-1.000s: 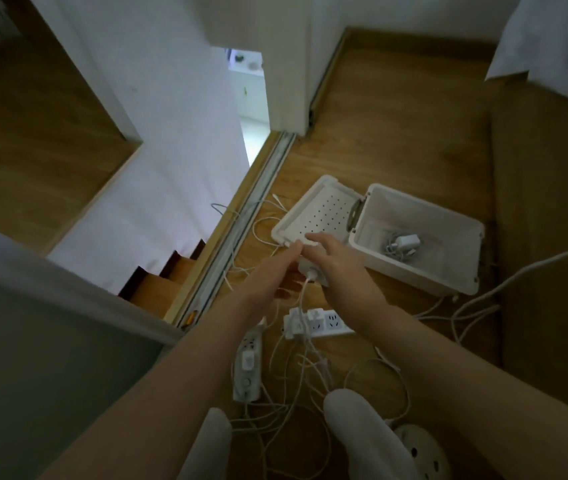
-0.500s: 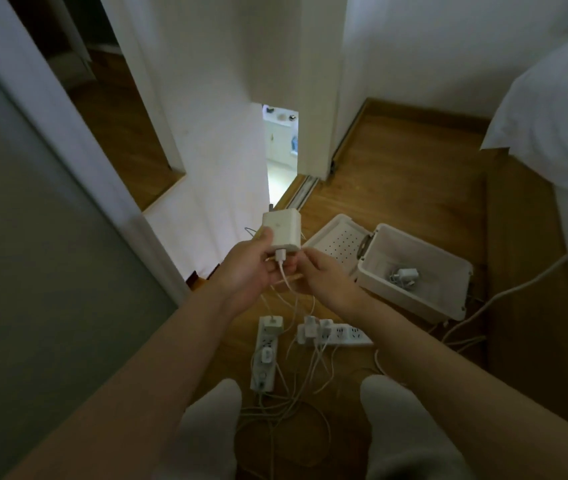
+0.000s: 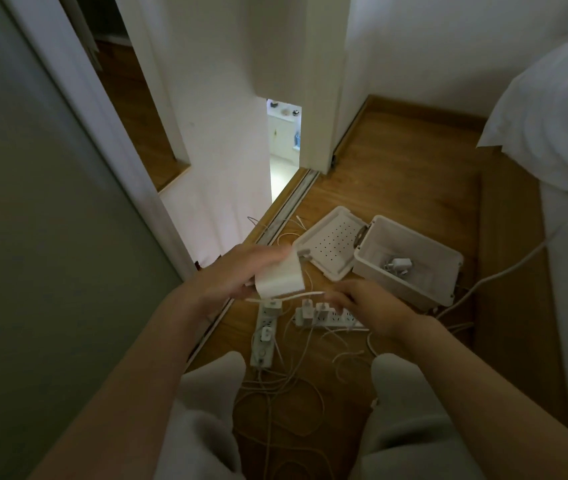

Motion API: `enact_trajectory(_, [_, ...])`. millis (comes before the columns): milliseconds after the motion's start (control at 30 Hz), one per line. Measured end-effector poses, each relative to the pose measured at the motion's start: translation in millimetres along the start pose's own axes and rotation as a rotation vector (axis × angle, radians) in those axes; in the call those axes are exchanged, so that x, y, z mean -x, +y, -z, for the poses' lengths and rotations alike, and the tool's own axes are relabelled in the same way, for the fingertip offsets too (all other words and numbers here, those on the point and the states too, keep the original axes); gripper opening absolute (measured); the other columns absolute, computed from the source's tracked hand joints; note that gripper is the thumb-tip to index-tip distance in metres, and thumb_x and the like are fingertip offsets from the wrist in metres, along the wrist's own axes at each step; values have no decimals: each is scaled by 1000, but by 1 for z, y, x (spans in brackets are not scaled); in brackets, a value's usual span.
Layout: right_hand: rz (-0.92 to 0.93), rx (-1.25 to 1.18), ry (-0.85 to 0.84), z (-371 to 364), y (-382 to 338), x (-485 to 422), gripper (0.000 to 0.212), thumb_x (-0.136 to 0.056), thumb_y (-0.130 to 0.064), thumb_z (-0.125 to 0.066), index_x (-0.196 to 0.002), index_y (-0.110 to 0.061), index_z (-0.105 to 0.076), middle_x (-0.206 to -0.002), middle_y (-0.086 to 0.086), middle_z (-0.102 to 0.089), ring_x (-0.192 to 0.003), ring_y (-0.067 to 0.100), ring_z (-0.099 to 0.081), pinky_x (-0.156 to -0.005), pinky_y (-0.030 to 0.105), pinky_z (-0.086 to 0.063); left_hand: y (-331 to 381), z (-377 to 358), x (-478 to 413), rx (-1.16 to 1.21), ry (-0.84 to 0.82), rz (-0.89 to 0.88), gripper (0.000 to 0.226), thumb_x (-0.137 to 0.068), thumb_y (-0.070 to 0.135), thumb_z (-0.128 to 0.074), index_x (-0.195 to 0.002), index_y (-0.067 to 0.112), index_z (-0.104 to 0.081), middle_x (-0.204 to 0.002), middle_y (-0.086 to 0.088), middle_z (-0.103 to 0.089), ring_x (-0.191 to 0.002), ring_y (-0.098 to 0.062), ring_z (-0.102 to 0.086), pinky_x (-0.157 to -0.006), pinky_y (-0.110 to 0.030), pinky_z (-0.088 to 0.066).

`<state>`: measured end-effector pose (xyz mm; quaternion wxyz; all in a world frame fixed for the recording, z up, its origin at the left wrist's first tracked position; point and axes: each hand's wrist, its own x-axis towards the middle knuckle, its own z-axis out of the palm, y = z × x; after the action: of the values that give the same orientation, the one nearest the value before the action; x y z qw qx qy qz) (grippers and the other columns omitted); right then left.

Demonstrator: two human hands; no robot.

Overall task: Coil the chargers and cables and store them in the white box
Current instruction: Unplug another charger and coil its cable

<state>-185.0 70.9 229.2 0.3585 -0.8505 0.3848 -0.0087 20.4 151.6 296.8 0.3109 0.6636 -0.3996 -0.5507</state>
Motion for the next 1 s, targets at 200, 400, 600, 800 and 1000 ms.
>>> enact_trajectory(200, [20, 155, 253, 16, -10, 16, 31, -93, -45, -43, -66, -32, -49, -61, -7, -55, -56, 8, -52, -56, 23, -43, -28, -5, -9, -572, 19, -26, 24, -89, 51, -50, -93, 27, -52, -88, 9, -54, -82, -8, -56, -69, -23, -50])
enact_trajectory(400, [68, 126, 344, 5, -49, 36, 31, -98, -38, -37, -71, -31, -49, -62, -9, -54, -56, 6, -55, -51, 14, -38, -37, -7, -16, -609, 167, 1, 27, -92, 46, -47, -101, 22, -40, -93, 2, -53, -78, -14, -62, -63, -27, -57])
enact_trajectory(600, [-48, -43, 494, 8, -45, 24, 34, -99, -35, -34, -79, -22, -57, -56, -9, -50, -42, 0, -43, -42, 11, -30, -38, -14, -26, -653, 227, -101, 29, -90, 38, -56, -102, 24, -34, -101, 4, -48, -91, -17, -58, -78, -36, -57])
enact_trajectory(800, [-266, -175, 609, 28, -21, 10, 35, -100, -33, -35, -83, -18, -63, -53, -9, -46, -43, 2, -39, -45, 17, -26, -36, -16, -34, -624, 184, -188, 23, -92, 38, -51, -101, 24, -34, -103, 4, -48, -90, -14, -57, -74, -32, -57])
enact_trajectory(1000, [-117, -199, 410, 13, -41, 9, 31, -99, -34, -38, -84, -22, -62, -52, -8, -48, -36, 1, -36, -37, 12, -28, -42, -8, -45, -586, 321, -85, 27, -94, 37, -47, -105, 16, -32, -102, -3, -48, -88, -21, -58, -56, -26, -54])
